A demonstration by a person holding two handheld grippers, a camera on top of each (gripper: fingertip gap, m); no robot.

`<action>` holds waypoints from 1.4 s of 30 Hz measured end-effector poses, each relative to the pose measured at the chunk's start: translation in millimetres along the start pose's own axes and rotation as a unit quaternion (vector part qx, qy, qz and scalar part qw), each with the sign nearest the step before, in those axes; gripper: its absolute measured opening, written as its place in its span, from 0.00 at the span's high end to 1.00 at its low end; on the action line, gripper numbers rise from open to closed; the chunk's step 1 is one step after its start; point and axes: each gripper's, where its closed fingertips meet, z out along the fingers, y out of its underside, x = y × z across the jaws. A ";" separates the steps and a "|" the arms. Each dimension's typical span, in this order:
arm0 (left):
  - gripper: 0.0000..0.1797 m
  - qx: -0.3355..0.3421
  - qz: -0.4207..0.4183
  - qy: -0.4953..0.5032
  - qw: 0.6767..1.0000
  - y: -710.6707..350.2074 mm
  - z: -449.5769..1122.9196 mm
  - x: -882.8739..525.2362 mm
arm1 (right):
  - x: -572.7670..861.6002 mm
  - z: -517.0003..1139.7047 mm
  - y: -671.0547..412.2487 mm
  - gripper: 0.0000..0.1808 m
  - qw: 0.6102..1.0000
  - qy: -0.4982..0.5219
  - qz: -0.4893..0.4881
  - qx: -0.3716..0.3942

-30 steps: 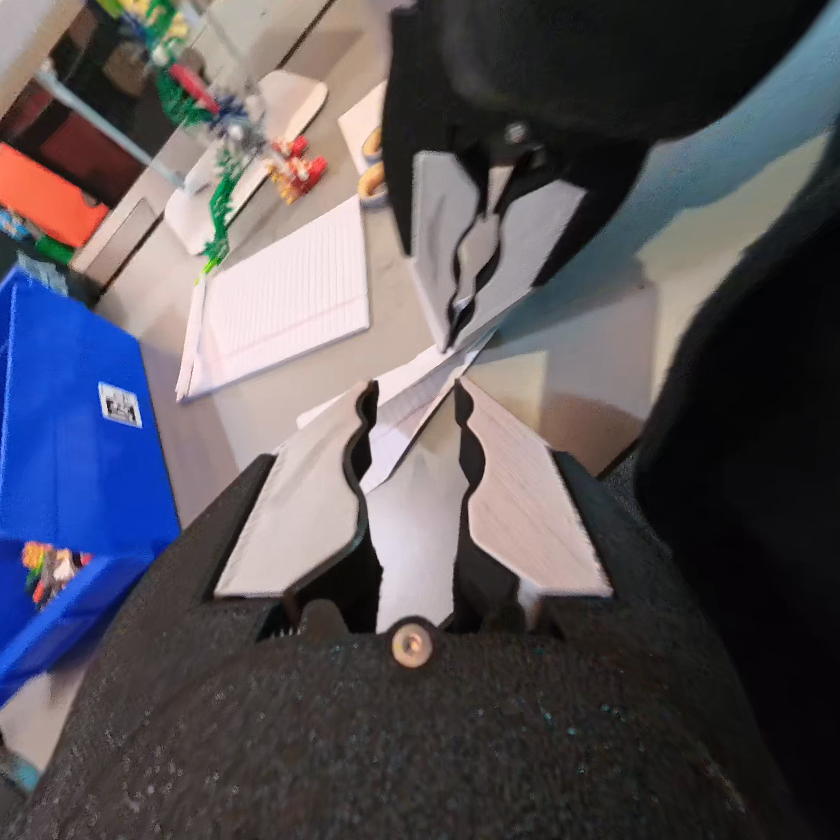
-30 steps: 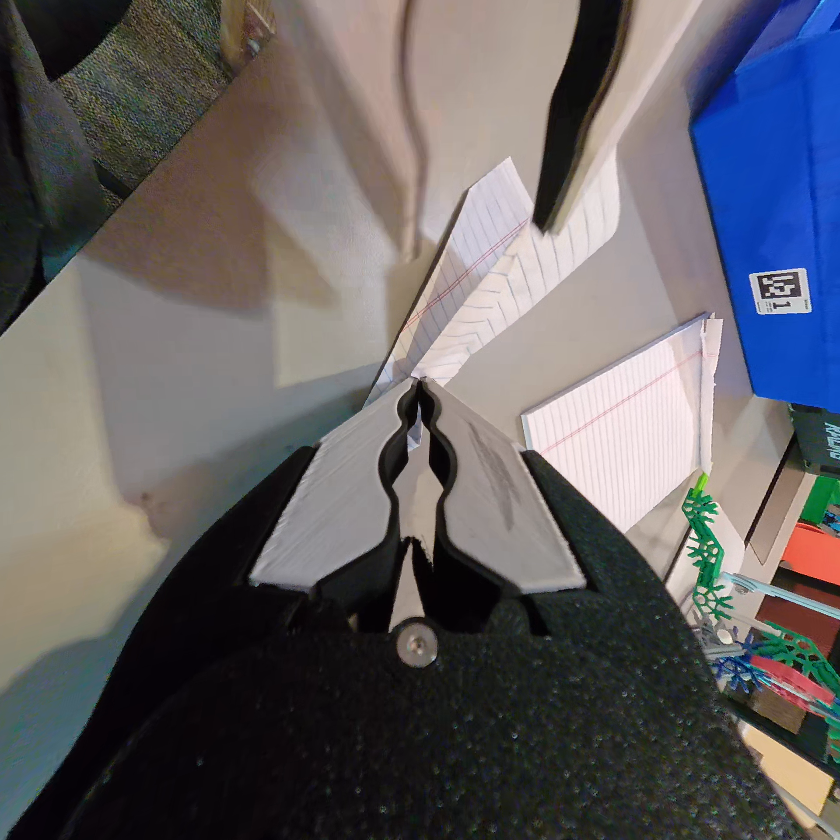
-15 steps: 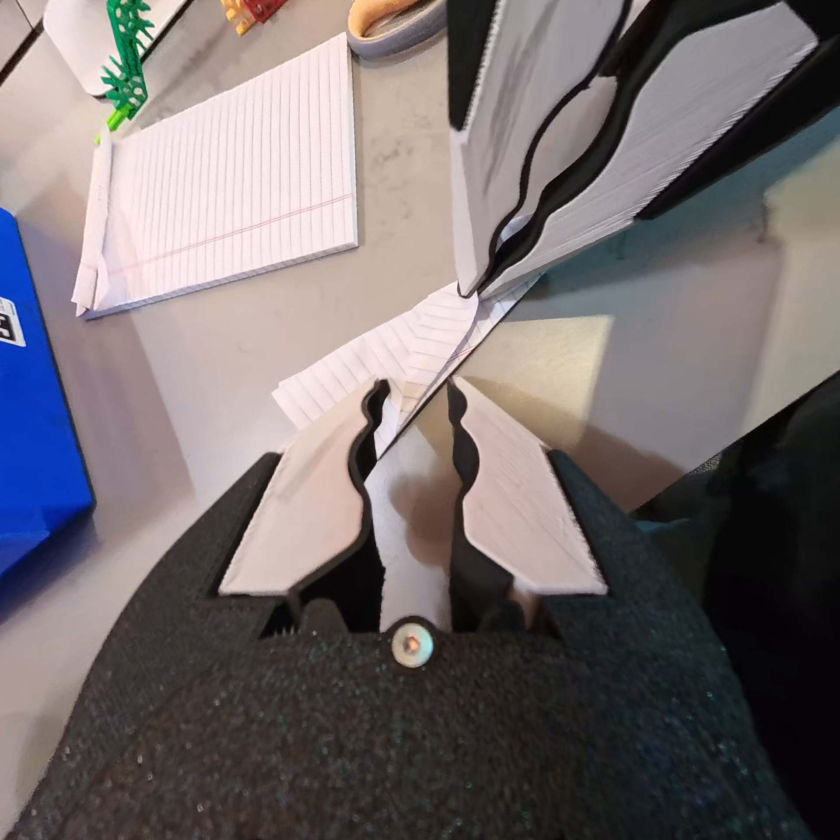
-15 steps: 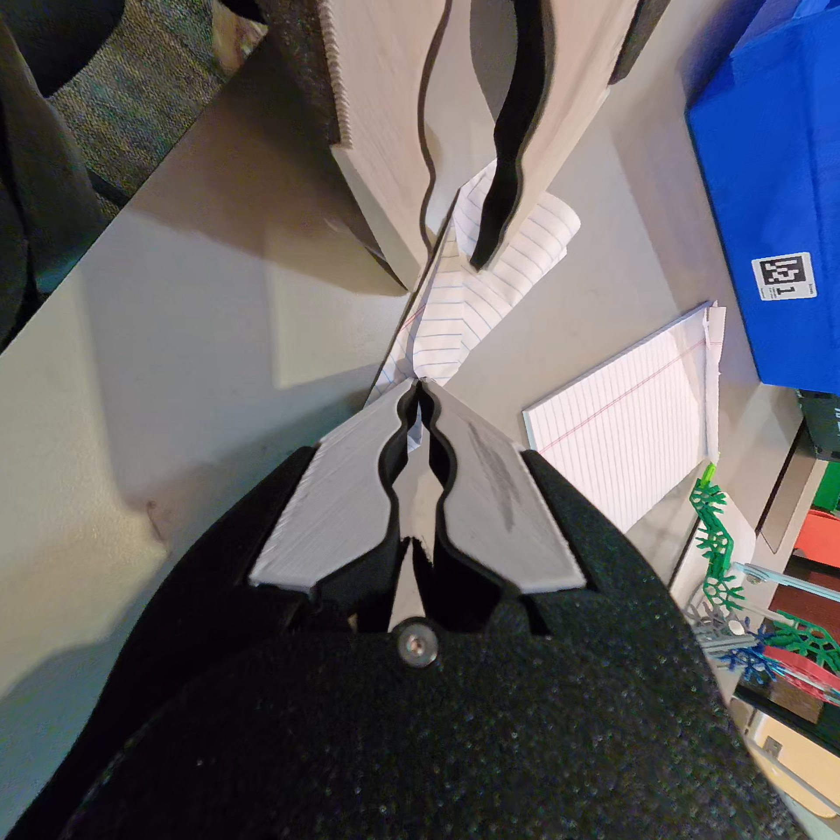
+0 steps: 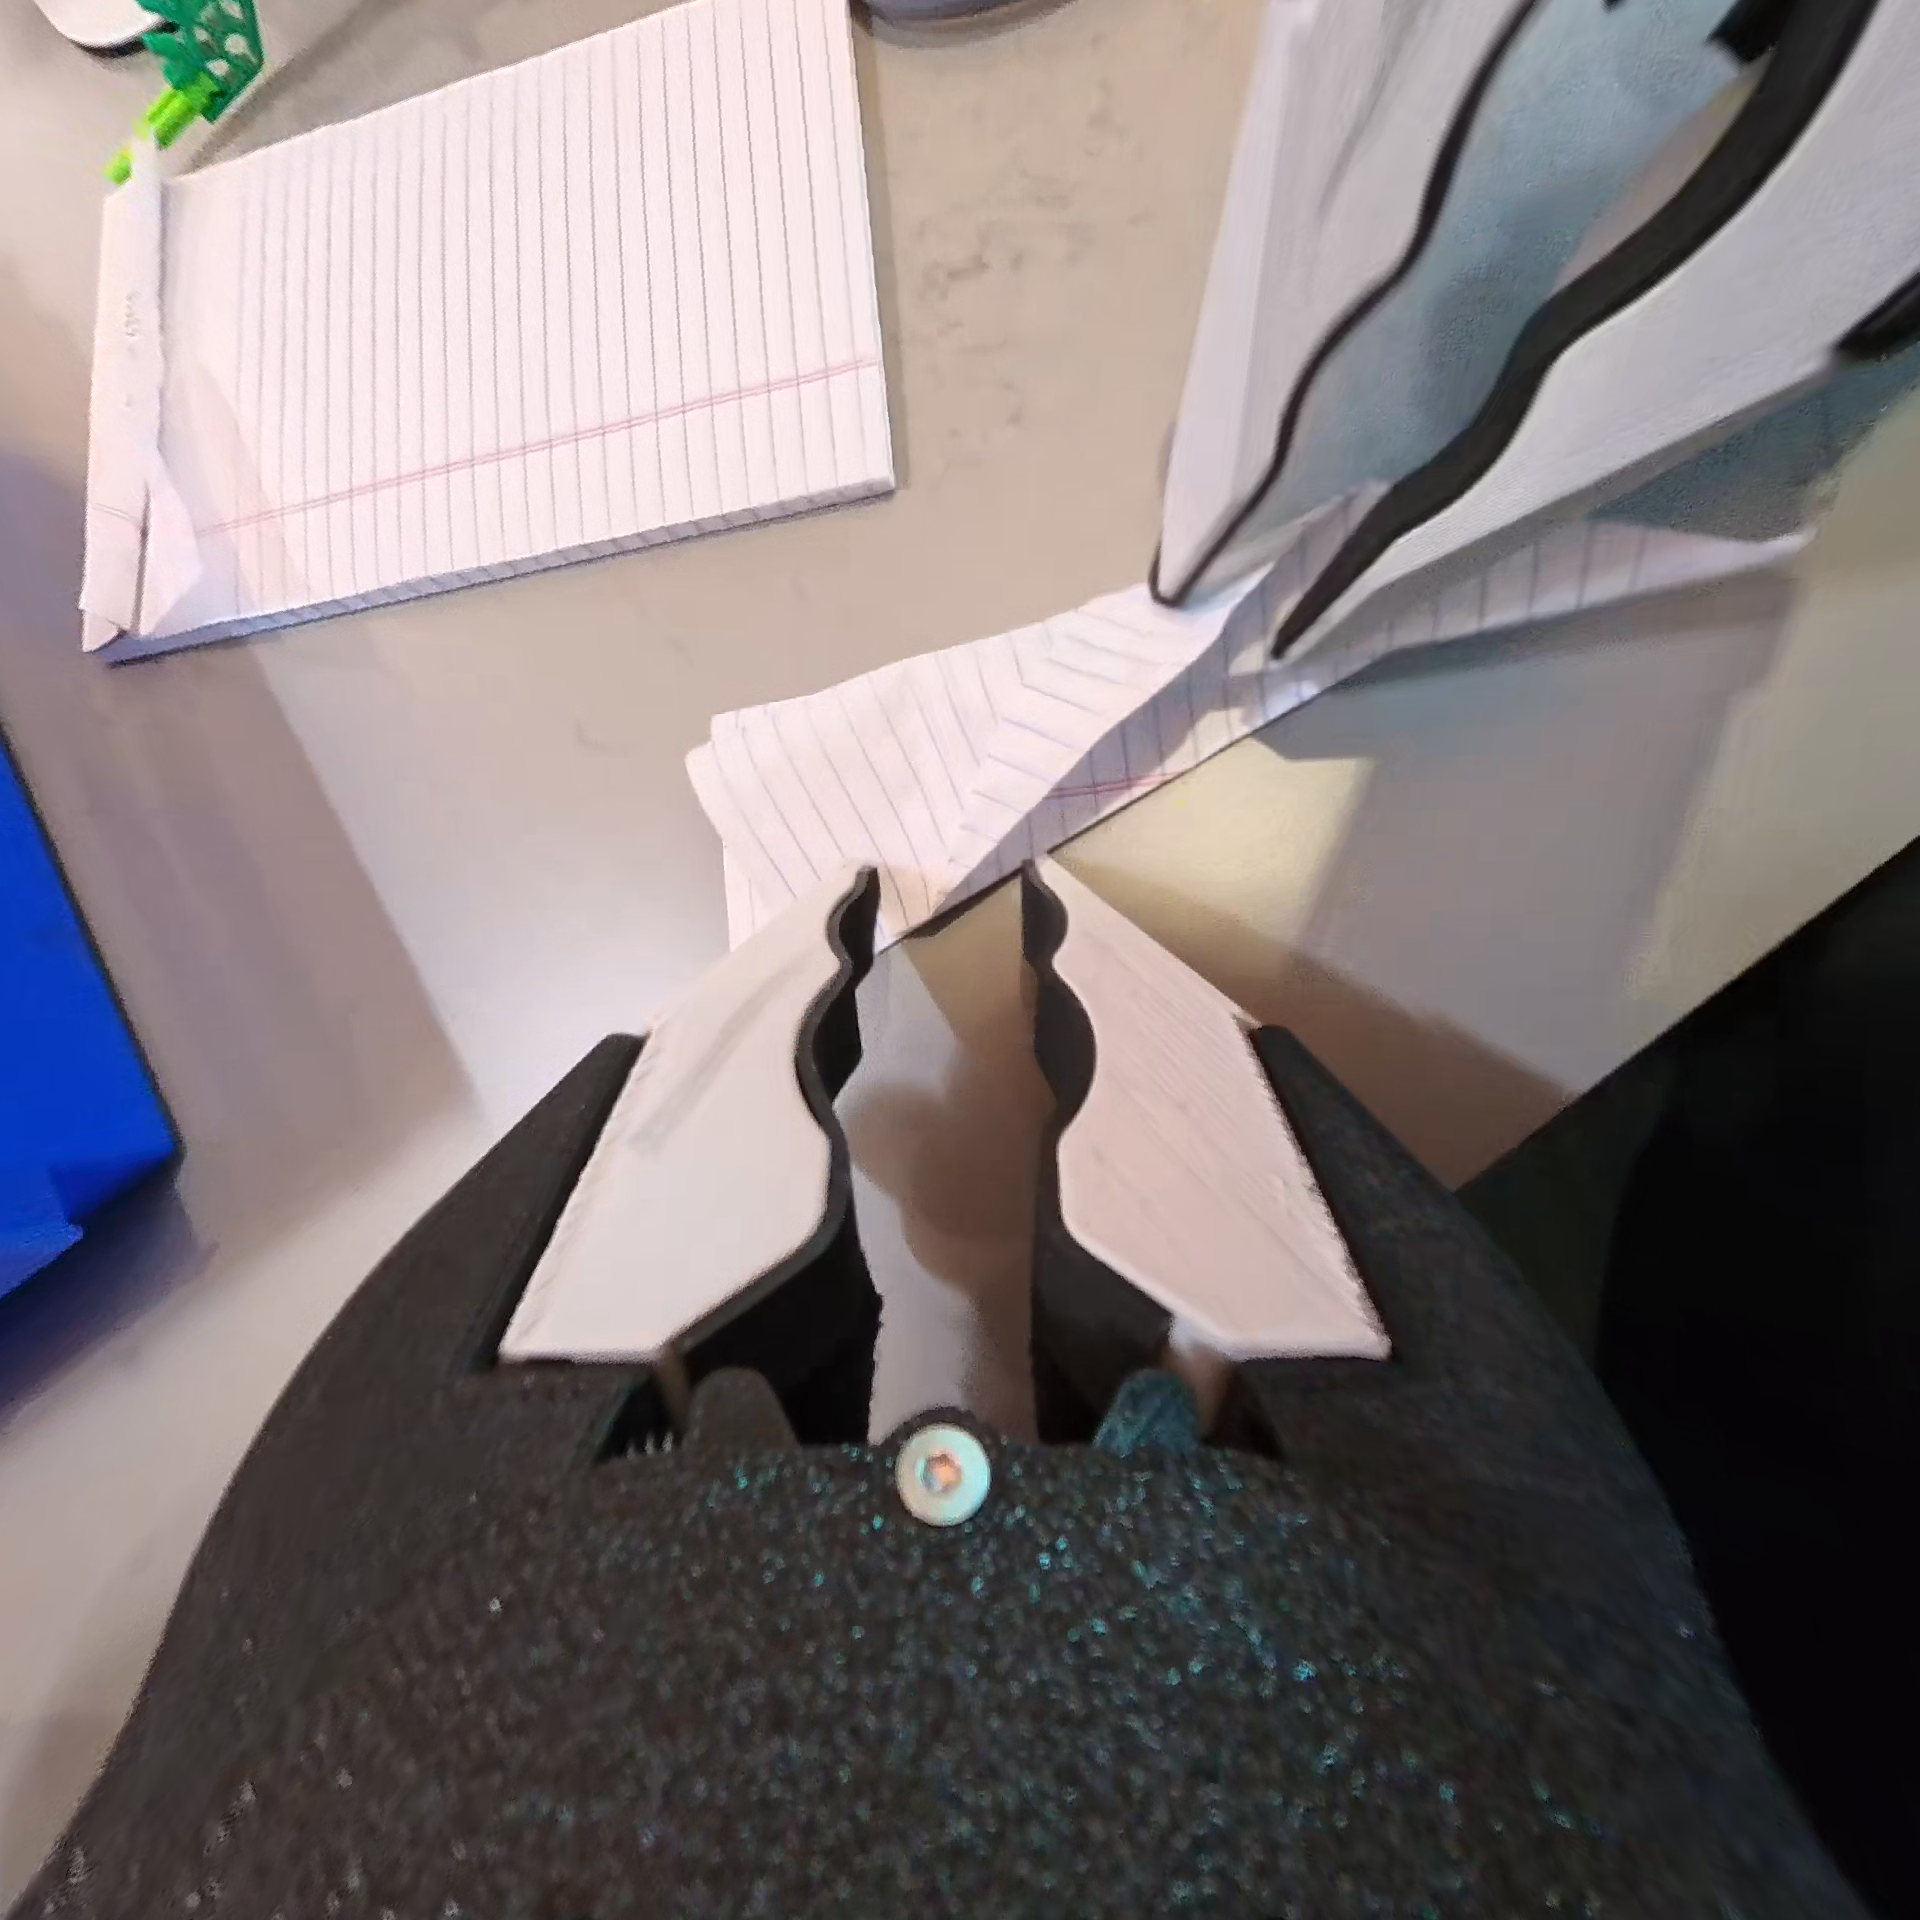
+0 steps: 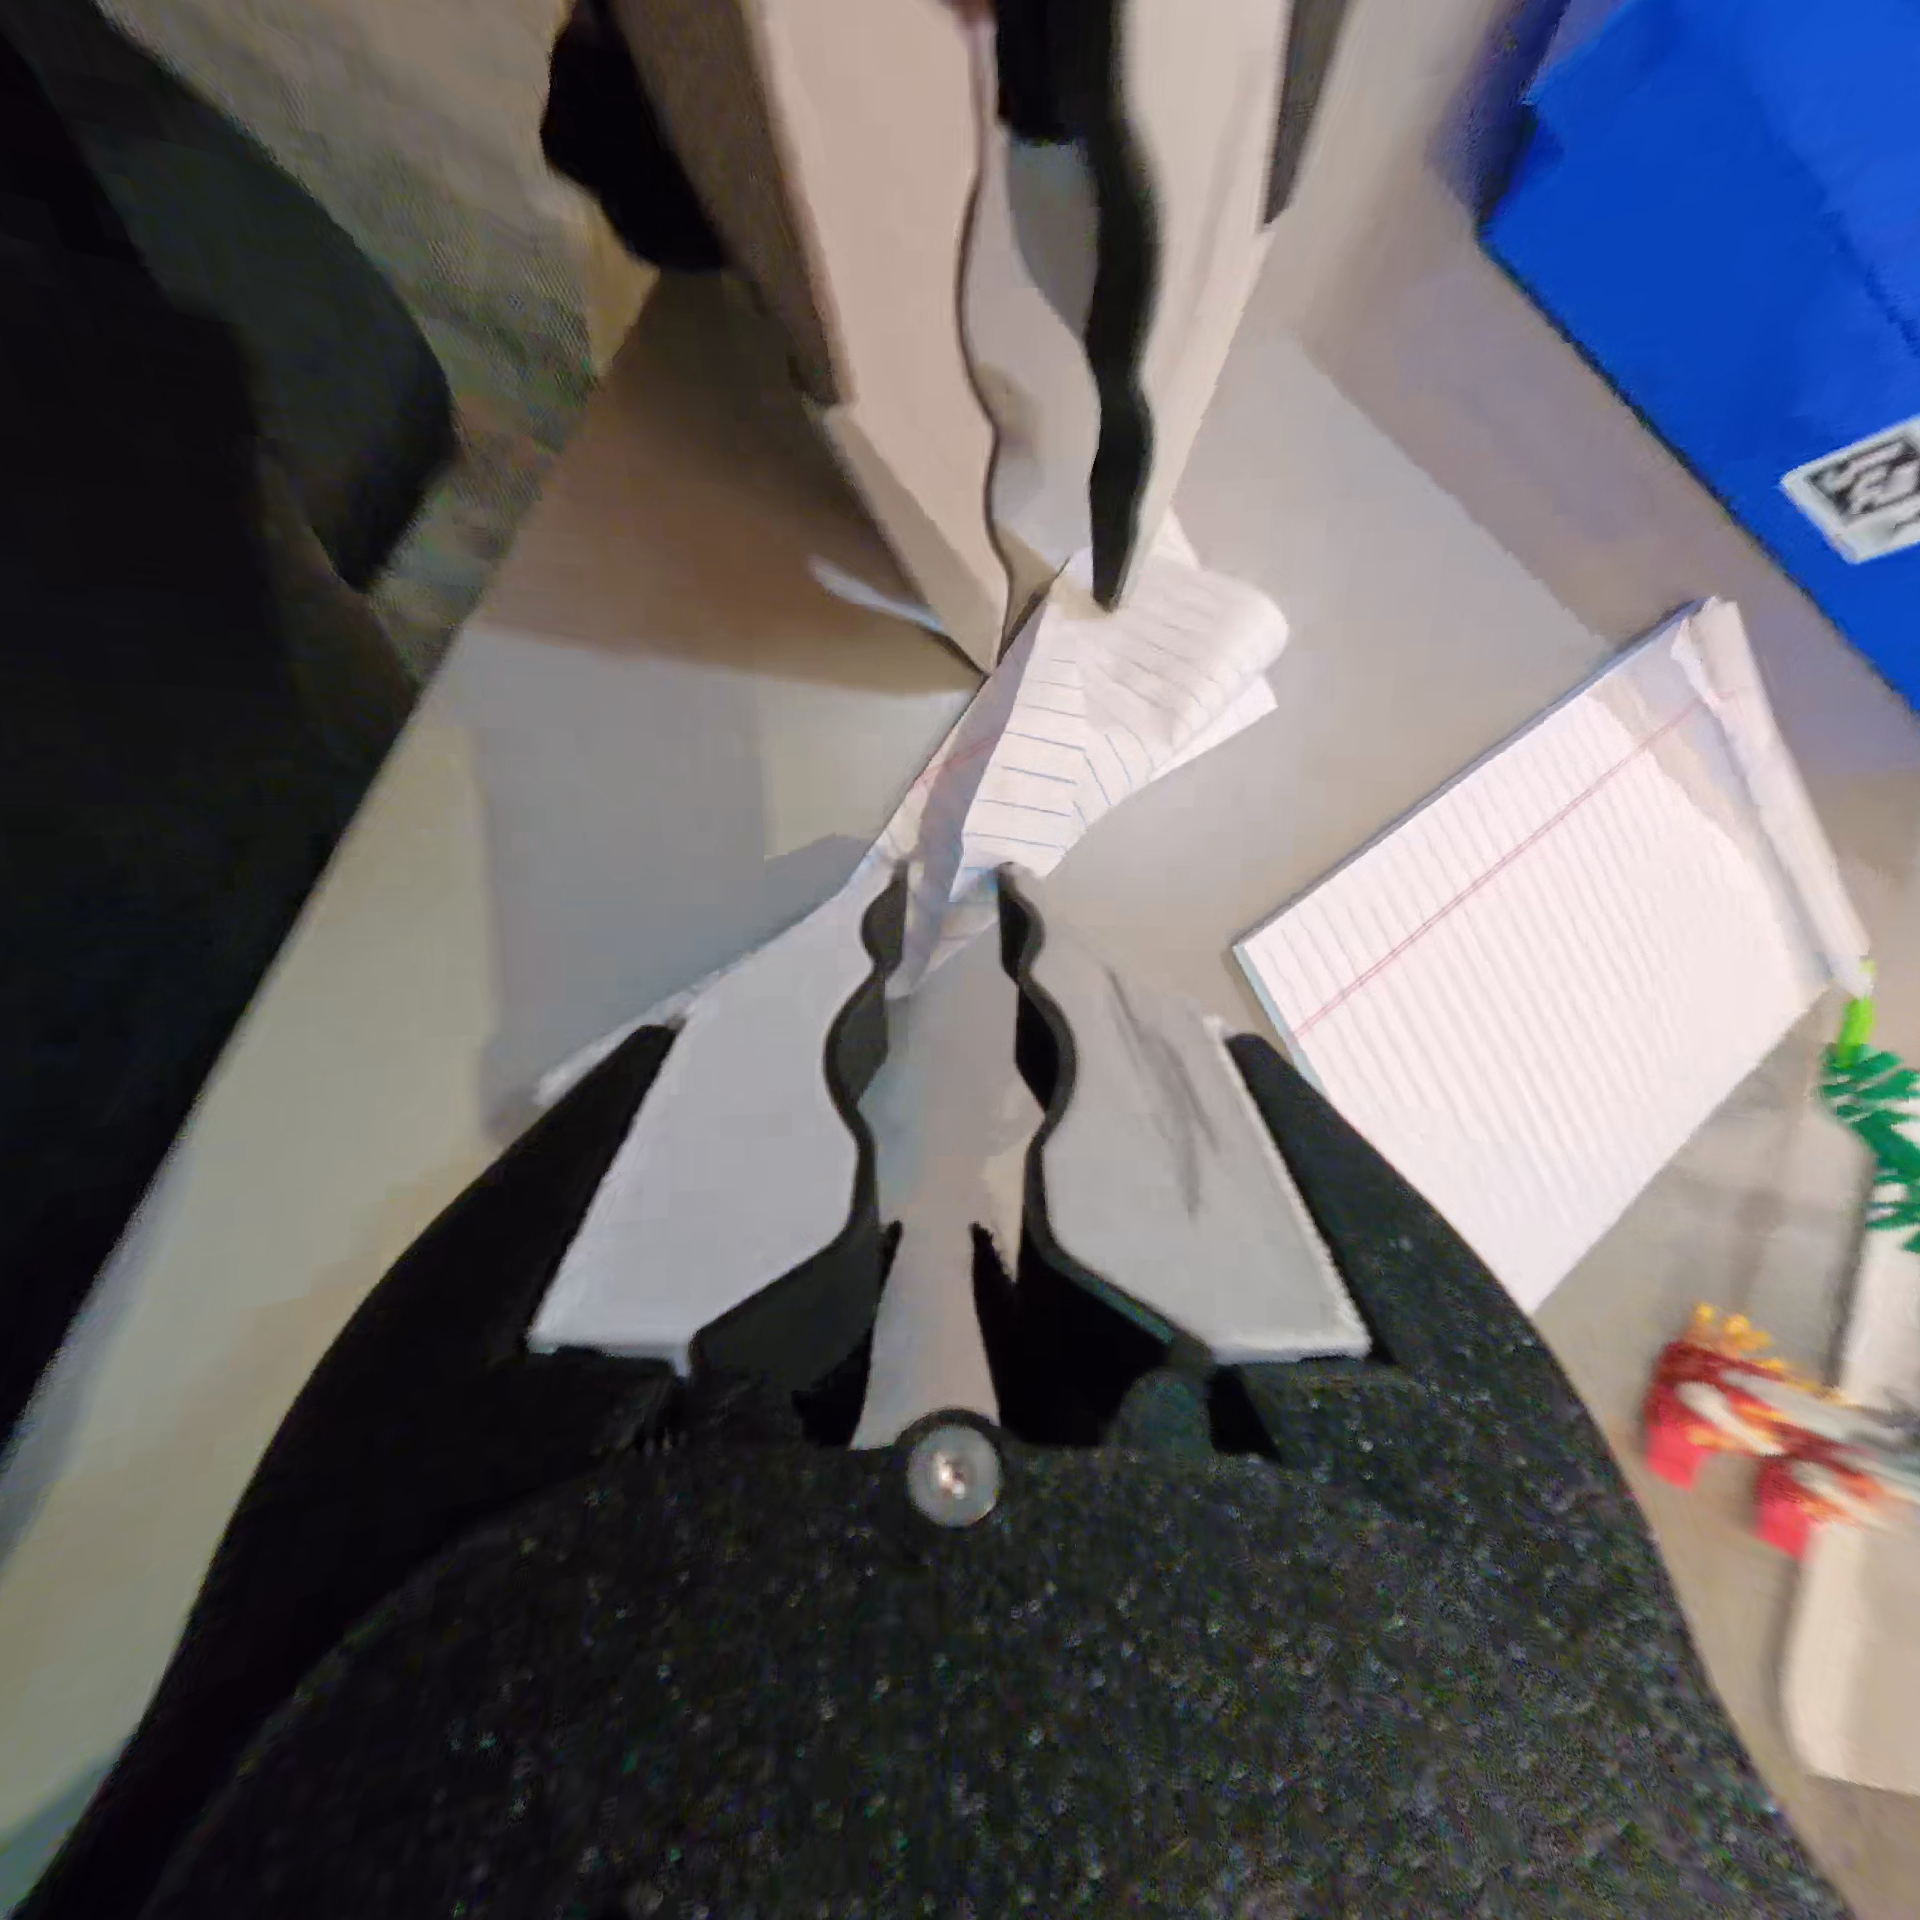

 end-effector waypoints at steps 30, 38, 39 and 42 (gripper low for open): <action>0.82 0.003 0.067 0.051 0.996 3.3 -1.8 -15.7 | -1.6 0.6 26.2 1.00 0.977 0.176 0.120 -0.027; 0.86 0.087 0.166 0.077 0.979 -45.3 -26.0 40.9 | -1.4 0.5 26.2 1.00 0.979 0.177 0.094 -0.039; 0.85 0.070 0.168 0.089 0.979 -42.4 -19.0 48.7 | -1.4 0.5 26.1 1.00 0.979 0.176 0.090 -0.039; 0.85 0.044 0.180 0.118 0.976 -34.1 -2.0 65.9 | -1.3 0.4 25.5 1.00 0.981 0.166 0.100 -0.032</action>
